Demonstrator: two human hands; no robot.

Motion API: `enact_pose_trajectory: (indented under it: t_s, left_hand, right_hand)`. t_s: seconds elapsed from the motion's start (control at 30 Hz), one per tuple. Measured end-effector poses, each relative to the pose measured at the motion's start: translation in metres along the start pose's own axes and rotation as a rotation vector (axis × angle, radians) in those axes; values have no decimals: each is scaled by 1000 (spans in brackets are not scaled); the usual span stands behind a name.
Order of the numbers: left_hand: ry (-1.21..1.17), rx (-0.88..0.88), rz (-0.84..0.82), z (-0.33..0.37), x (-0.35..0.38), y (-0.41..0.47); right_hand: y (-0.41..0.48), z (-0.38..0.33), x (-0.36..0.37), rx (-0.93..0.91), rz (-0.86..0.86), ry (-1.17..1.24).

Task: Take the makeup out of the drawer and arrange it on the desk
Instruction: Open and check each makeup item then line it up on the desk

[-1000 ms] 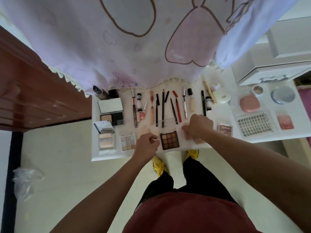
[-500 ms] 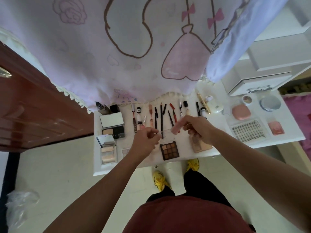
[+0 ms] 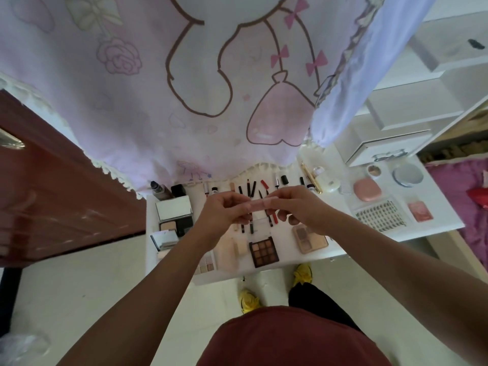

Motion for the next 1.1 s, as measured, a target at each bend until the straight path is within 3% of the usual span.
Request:
enact_pose_trajectory:
  t_s: [0.4, 0.63, 0.8, 1.0, 1.1]
  left_hand:
    - [-113, -96, -20, -3, -13, 1]
    - [-82, -32, -11, 0, -15, 0]
    - [-26, -23, 6, 2, -14, 0]
    - [-15, -17, 10, 3, -12, -1]
    - [2, -14, 16, 3, -13, -1]
  right_hand:
    - [-7, -15, 8, -338, 6, -207]
    - [-8, -13, 10, -88, -45, -66]
    - [-10, -13, 7, -133, -52, -51]
    - [-11, -7, 8, 37, -52, 19]
    - [-12, -6, 6, 14, -32, 33]
Point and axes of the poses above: each hand's wrist, its own y-axis towards the middle knuckle, its own x-axis out of the palm, z = x × y, the point moved 4 cm from there along y, towards the middle knuckle, and after that the axes turned 4 degrees about y, right-handed, at the moved point
